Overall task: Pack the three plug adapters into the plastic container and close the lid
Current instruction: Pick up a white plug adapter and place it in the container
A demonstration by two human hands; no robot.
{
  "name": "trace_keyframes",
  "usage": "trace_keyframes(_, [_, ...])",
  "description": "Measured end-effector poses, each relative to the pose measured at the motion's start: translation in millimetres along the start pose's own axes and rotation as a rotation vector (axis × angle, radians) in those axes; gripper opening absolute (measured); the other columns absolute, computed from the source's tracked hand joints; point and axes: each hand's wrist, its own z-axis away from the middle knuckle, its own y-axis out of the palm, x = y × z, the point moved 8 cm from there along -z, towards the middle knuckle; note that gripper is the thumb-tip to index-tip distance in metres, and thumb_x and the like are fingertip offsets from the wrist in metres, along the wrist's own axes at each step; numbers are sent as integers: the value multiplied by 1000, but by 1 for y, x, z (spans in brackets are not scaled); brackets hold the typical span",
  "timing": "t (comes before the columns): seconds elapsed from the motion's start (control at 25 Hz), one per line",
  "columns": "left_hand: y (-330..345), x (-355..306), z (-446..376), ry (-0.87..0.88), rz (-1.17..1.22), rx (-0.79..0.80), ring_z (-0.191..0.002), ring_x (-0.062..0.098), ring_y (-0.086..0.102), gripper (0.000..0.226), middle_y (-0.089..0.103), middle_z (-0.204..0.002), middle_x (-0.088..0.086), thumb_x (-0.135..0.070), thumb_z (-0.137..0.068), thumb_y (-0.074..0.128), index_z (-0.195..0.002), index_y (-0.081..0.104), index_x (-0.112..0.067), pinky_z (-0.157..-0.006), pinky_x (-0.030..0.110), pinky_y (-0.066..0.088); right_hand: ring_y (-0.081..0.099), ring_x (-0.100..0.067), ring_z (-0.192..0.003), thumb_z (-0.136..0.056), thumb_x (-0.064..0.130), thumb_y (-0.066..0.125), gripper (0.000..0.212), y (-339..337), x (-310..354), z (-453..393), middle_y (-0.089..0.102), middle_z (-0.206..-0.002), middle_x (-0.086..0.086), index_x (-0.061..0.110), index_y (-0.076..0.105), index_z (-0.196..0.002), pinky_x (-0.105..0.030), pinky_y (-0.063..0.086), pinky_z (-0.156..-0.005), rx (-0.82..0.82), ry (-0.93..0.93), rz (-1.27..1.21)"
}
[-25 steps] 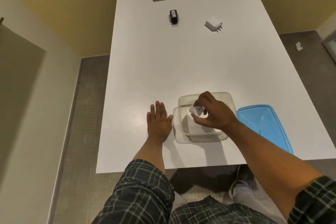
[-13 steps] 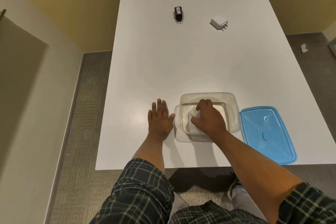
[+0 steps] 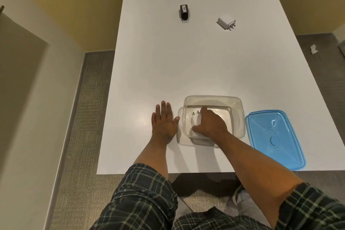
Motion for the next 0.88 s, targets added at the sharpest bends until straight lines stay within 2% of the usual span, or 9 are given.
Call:
trace_keyframes(0.16, [2, 1, -1, -1, -7, 2, -155, 28, -19, 71, -22, -168, 3, -52, -105, 18, -160, -14, -19, -127, 48, -5, 65, -31, -103, -75, 55, 75, 73, -1, 1, -1, 64, -111, -9, 9, 46, -124, -35, 48, -72, -17, 16, -46])
trace_keyframes(0.28, [1, 1, -1, -7, 2, 2, -155, 27, -19, 71, -22, -168, 3, -52, -105, 17, -160, -14, -19, -127, 48, -5, 66, -30, -102, -83, 56, 67, 61, -1, -1, -2, 66, -108, -7, 8, 51, -118, -34, 46, -72, -49, 31, -107])
trace_keyframes(0.44, [1, 0, 0, -3, 6, 18, -155, 27, -21, 71, -23, -167, 2, -52, -105, 16, -159, -15, -19, -126, 47, -8, 65, -32, -89, -96, 32, 47, 27, -8, 0, 1, 66, -91, -8, 7, 57, -99, -32, 39, -66, -117, -22, -135])
trace_keyframes(0.52, [0, 0, 1, 1, 11, 26, -155, 27, -22, 71, -24, -167, 3, -52, -105, 16, -159, -16, -19, -126, 47, -9, 64, -33, -94, -94, 22, 48, 21, -8, -4, 0, 68, -100, -10, 7, 58, -105, -34, 44, -69, -115, 18, -136])
trace_keyframes(0.64, [-1, -1, 1, 2, 6, 21, -155, 27, -21, 71, -24, -167, 3, -52, -105, 16, -159, -16, -19, -126, 47, -8, 60, -33, -106, -81, 20, 58, 35, -3, -9, 1, 63, -112, -10, 10, 54, -114, -39, 51, -82, -57, 63, -145])
trace_keyframes(0.88, [0, -1, 0, 3, 6, 38, -154, 27, -23, 71, -25, -167, 2, -52, -105, 15, -159, -17, -19, -125, 47, -10, 50, -31, -121, -77, 35, 65, 58, -2, -9, -1, 52, -127, -8, 20, 50, -131, -48, 44, -96, -6, -30, 90])
